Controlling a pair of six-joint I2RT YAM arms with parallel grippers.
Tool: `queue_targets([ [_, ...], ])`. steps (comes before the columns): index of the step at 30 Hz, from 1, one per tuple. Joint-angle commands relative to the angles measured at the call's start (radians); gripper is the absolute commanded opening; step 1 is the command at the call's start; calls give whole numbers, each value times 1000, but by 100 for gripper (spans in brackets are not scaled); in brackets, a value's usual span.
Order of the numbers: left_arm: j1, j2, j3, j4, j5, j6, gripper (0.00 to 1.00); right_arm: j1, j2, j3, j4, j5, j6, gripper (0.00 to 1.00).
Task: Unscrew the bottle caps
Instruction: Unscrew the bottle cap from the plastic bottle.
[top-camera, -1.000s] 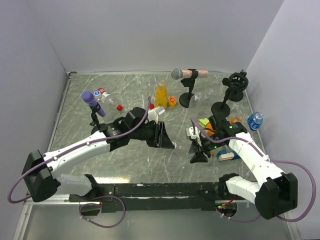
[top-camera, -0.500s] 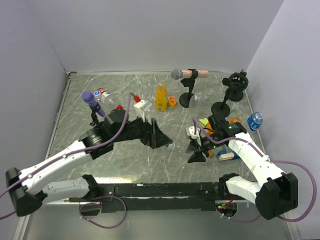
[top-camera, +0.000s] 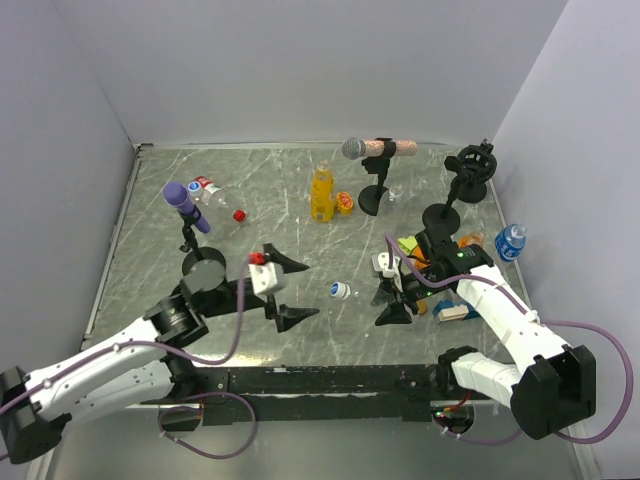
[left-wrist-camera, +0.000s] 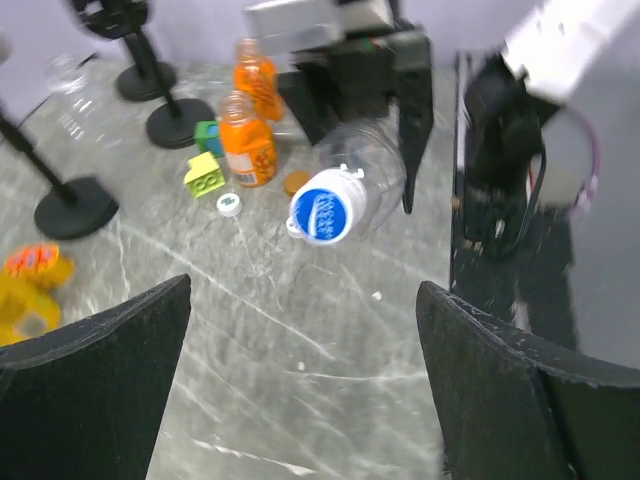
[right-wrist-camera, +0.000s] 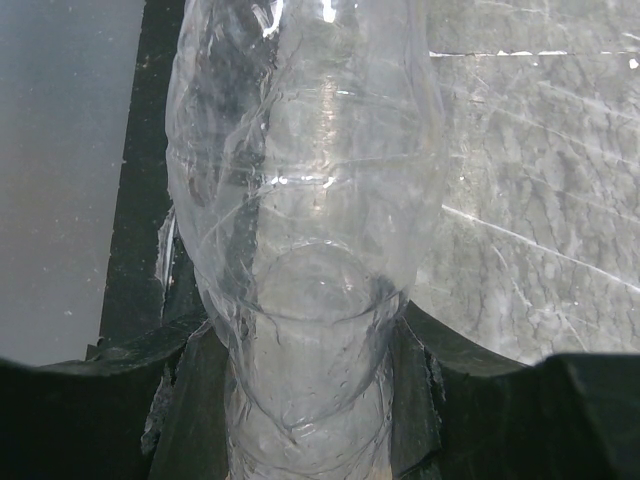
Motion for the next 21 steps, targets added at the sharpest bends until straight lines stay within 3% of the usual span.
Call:
queue_targets([
  [1, -3, 125, 117, 14, 222, 285, 97, 5, -7, 2, 20, -45, -33, 31],
  [6, -3, 211, 153, 58, 255, 317, 98, 5, -4, 4, 20, -41, -33, 31],
  [21, -3, 338, 229, 29, 313, 337, 71, 8, 2, 4, 20, -36, -34, 31],
])
